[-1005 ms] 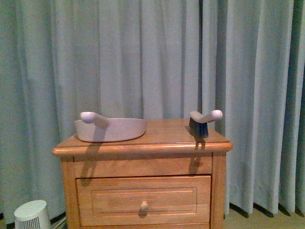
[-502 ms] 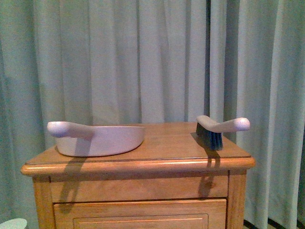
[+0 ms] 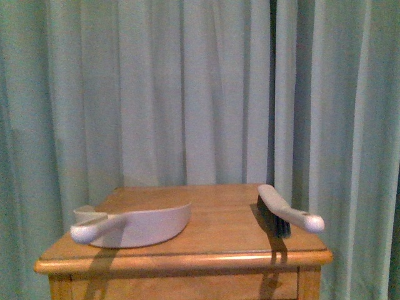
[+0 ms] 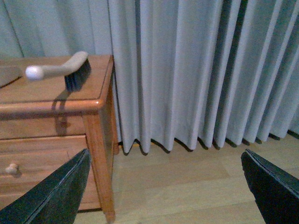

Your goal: Clean up trash

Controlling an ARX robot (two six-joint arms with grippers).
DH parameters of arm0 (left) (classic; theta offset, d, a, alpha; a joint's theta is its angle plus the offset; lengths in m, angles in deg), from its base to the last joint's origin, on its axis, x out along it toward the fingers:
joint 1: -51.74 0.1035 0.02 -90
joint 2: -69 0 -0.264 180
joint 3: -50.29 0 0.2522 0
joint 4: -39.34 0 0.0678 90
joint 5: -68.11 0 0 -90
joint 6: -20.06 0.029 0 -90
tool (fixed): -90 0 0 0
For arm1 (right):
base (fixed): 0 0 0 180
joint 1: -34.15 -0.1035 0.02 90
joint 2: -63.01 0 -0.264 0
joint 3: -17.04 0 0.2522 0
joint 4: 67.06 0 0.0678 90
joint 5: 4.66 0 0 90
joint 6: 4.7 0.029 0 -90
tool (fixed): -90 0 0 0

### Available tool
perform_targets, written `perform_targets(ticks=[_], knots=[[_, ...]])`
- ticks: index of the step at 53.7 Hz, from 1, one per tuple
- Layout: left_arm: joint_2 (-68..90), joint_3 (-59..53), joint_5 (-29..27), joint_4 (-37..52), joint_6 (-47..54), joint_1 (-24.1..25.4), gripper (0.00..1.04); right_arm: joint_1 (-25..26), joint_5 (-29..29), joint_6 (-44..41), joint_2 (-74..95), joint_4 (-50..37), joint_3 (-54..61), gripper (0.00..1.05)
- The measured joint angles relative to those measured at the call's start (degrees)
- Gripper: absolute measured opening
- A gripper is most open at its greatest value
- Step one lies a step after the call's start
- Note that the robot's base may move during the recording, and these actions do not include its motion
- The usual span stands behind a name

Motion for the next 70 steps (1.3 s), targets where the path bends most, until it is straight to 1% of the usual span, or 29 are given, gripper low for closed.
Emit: perform_targets(ticks=[9, 12, 14, 19, 23, 28, 32, 38, 42, 49, 59, 64, 70], knots=[[0.44, 0.20, 0.28, -0.70, -0.57, 0.00, 0.97, 0.00, -0.02, 0.00, 0.00, 0.00, 0.00, 0.97], [4.74, 2.58, 0.94, -6.19, -2.86, 0.00, 0.97, 0.00, -0.02, 0.00, 0.00, 0.00, 0.00, 0.97], [10.45, 3.85, 0.76, -5.88, -3.45, -0.31, 0.97, 0.00, -0.02, 0.00, 0.00, 0.00, 0.00, 0.97], [24.06, 8.76, -0.28, 0.44, -2.08, -4.02, 0.97, 0.00, 0.00, 0.00, 0.00, 0.00, 0.00, 0.97], [37.13, 17.68, -1.86, 2.67, -0.72, -8.00, 0.97, 0.00, -0.02, 0.00, 0.00, 0.00, 0.00, 0.97], [50.45, 28.79, -5.92, 2.14, 1.33, -13.18, 0.97, 0.00, -0.02, 0.00, 0.00, 0.00, 0.00, 0.97], [60.81, 38.95, -10.23, -0.28, 3.61, -17.88, 0.97, 0.00, -0.02, 0.00, 0.00, 0.00, 0.00, 0.97], [71.34, 50.01, -13.90, -3.93, 5.27, -22.73, 0.97, 0.00, -0.02, 0.00, 0.00, 0.00, 0.00, 0.97], [77.24, 55.93, -16.85, -5.84, 5.95, -24.85, 0.97, 0.00, -0.02, 0.00, 0.00, 0.00, 0.00, 0.97], [85.11, 63.30, -20.63, -9.99, 4.92, -26.18, 0.97, 0.00, -0.02, 0.00, 0.00, 0.00, 0.00, 0.97], [93.20, 68.98, -24.44, -13.55, 4.98, -26.40, 0.97, 0.00, -0.02, 0.00, 0.00, 0.00, 0.00, 0.97], [96.26, 71.47, -25.07, -15.65, 4.61, -26.38, 0.97, 0.00, -0.02, 0.00, 0.00, 0.00, 0.00, 0.97], [98.55, 74.12, -24.09, -18.60, 2.62, -26.34, 0.97, 0.00, -0.02, 0.00, 0.00, 0.00, 0.00, 0.97]])
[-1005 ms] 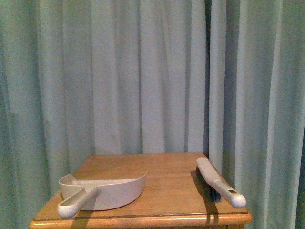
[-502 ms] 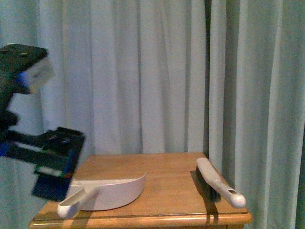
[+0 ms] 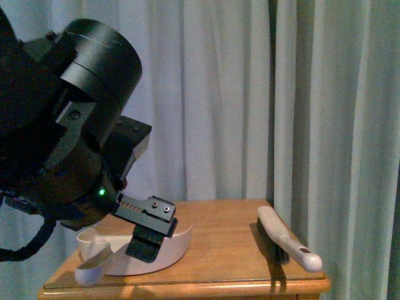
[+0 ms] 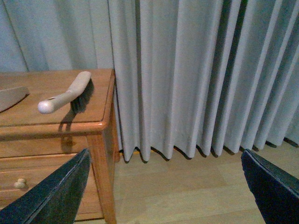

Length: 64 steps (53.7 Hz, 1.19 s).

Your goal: Clean up trash

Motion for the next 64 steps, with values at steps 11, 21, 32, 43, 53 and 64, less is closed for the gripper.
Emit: perform_targets(ticks=[11, 21, 32, 43, 53, 64], knots=[[2.99, 1.01, -0.13, -0.48, -1.46, 1.09, 0.97, 0.00, 0.00, 0.00, 0.00, 0.00, 0.00, 0.97], [5.88, 1.16, 0.07, -0.59, -3.10, 2.19, 0.97, 0.00, 0.00, 0.00, 0.00, 0.00, 0.00, 0.97], [9.31, 2.89, 0.55, -0.61, -4.22, 2.60, 0.97, 0.00, 0.00, 0.00, 0.00, 0.00, 0.00, 0.97], [11.37, 4.55, 1.16, -1.09, -4.72, 2.75, 0.84, 0.00, 0.00, 0.00, 0.00, 0.00, 0.00, 0.97], [11.98, 4.55, 1.16, -1.09, -4.96, 2.89, 0.56, 0.00, 0.00, 0.00, 0.00, 0.00, 0.00, 0.97], [12.00, 4.55, 1.44, -1.09, -5.33, 3.02, 0.28, 0.00, 0.00, 0.00, 0.00, 0.00, 0.00, 0.97]])
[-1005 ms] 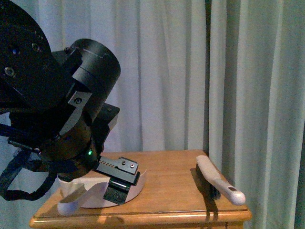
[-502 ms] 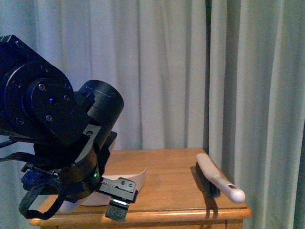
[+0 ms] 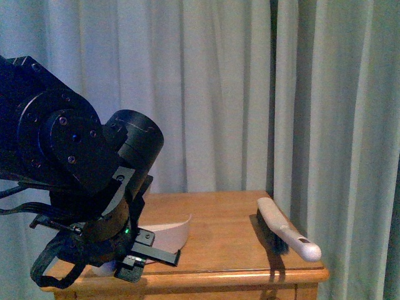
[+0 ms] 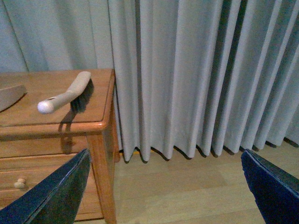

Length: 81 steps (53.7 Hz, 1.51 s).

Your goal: Clean up trash

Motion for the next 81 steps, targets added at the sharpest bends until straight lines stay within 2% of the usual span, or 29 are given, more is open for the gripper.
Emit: perform_targets(ticks=[13, 18, 22, 26, 33, 41, 45, 59, 65, 70, 81], knots=[[-0.35, -0.07, 0.42, 0.81, -0.28, 0.11, 0.28, 0.00, 0.00, 0.00, 0.00, 0.00, 0.00, 0.97], [-2.16, -1.84, 0.83, 3.74, -0.13, 0.28, 0.28, 0.00, 0.00, 0.00, 0.00, 0.00, 0.00, 0.97], [-6.69, -6.82, -1.49, 11.78, 2.51, 0.33, 0.28, 0.00, 0.00, 0.00, 0.00, 0.00, 0.00, 0.97], [-12.79, -12.70, -1.70, 20.44, 4.70, 0.61, 0.28, 0.00, 0.00, 0.00, 0.00, 0.00, 0.00, 0.97], [-21.92, -21.29, -1.79, 30.49, 6.40, 1.36, 0.28, 0.00, 0.00, 0.00, 0.00, 0.00, 0.00, 0.97], [-35.54, -33.68, -1.29, 42.18, 10.25, 3.23, 0.28, 0.00, 0.00, 0.00, 0.00, 0.00, 0.00, 0.97], [-42.18, -39.43, 1.03, 46.75, 12.41, 4.44, 0.28, 0.00, 0.00, 0.00, 0.00, 0.00, 0.00, 0.97], [-65.37, -54.40, 12.55, 47.58, 17.84, 9.94, 0.28, 0.00, 0.00, 0.00, 0.00, 0.00, 0.00, 0.97], [-76.78, -58.90, 18.47, 42.86, 18.58, 13.20, 0.28, 0.00, 0.00, 0.00, 0.00, 0.00, 0.00, 0.97], [-83.67, -61.48, 21.27, 40.09, 19.28, 15.43, 0.28, 0.00, 0.00, 0.00, 0.00, 0.00, 0.00, 0.97], [-95.08, -64.92, 30.84, 33.81, 18.40, 23.87, 0.28, 0.00, 0.00, 0.00, 0.00, 0.00, 0.00, 0.97]])
